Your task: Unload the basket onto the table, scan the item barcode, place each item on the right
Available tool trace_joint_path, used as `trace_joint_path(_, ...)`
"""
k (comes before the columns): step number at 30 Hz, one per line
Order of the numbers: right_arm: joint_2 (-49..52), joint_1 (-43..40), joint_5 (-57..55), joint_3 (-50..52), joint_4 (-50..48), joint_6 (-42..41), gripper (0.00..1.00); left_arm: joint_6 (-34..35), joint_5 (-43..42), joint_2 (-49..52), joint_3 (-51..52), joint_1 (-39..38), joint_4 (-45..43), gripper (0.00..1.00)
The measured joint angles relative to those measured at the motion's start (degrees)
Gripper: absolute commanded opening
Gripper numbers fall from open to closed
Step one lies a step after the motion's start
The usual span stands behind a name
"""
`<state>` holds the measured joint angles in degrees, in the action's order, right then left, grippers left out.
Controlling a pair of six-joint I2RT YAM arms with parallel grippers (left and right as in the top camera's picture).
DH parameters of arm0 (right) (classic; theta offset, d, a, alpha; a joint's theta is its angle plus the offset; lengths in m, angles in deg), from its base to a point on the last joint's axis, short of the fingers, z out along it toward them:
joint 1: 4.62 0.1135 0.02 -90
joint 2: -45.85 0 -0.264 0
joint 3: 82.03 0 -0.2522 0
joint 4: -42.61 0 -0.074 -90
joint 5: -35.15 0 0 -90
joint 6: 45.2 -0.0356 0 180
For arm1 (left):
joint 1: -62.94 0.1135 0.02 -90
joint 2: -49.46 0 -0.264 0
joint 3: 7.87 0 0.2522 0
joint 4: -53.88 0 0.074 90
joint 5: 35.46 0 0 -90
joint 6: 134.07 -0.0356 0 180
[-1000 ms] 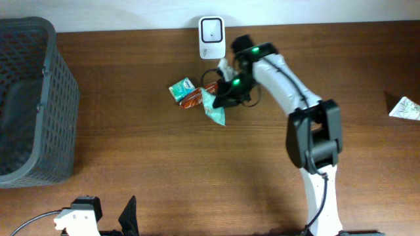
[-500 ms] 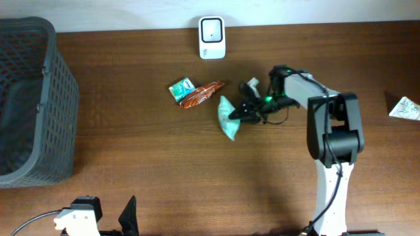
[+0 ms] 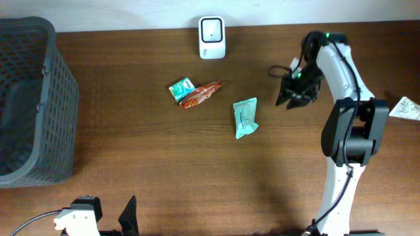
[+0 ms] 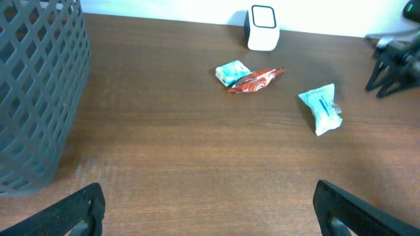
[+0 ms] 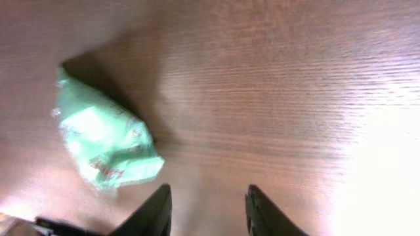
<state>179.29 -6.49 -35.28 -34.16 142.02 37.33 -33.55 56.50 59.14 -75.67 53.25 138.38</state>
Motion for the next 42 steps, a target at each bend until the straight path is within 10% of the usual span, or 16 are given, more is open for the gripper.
trace_joint_path(2, -0.1, 1.2, -1.5, -4.8, 3.5, 0.5, 0.66, 0.0, 0.0, 0.0, 0.0, 0.0, 0.0, 0.99)
trace_joint_path(6, -0.5, 6.4, -2.9, -7.5, 6.6, 1.8, 0.71, 0.0, 0.0, 0.0, 0.0, 0.0, 0.0, 0.99)
trace_joint_path(8, -0.4, 10.0, -4.0, -7.5, 6.7, 1.9, 0.97, 0.0, 0.0, 0.0, 0.0, 0.0, 0.0, 0.99)
trace_joint_path(18, -0.4, 25.2, -20.2, -7.5, 3.7, -5.7, 0.99, 0.0, 0.0, 0.0, 0.0, 0.0, 0.0, 0.99)
trace_joint_path(22, -0.4, 26.5, -22.4, -6.0, -0.3, -7.9, 0.68, 0.0, 0.0, 0.0, 0.0, 0.0, 0.0, 0.99)
trace_joint_path(30, -0.3, 26.7, -23.4, 8.6, -10.7, -10.8, 0.67, 0.0, 0.0, 0.0, 0.0, 0.0, 0.0, 0.99)
trace_joint_path(37, -0.3, 26.7, -23.7, 12.2, -14.2, -12.3, 0.27, 0.0, 0.0, 0.0, 0.0, 0.0, 0.0, 0.99)
trace_joint_path(42, -0.3, 26.7, -24.1, 11.5, -14.2, -12.0, 0.24, 0.0, 0.0, 0.0, 0.0, 0.0, 0.0, 0.99)
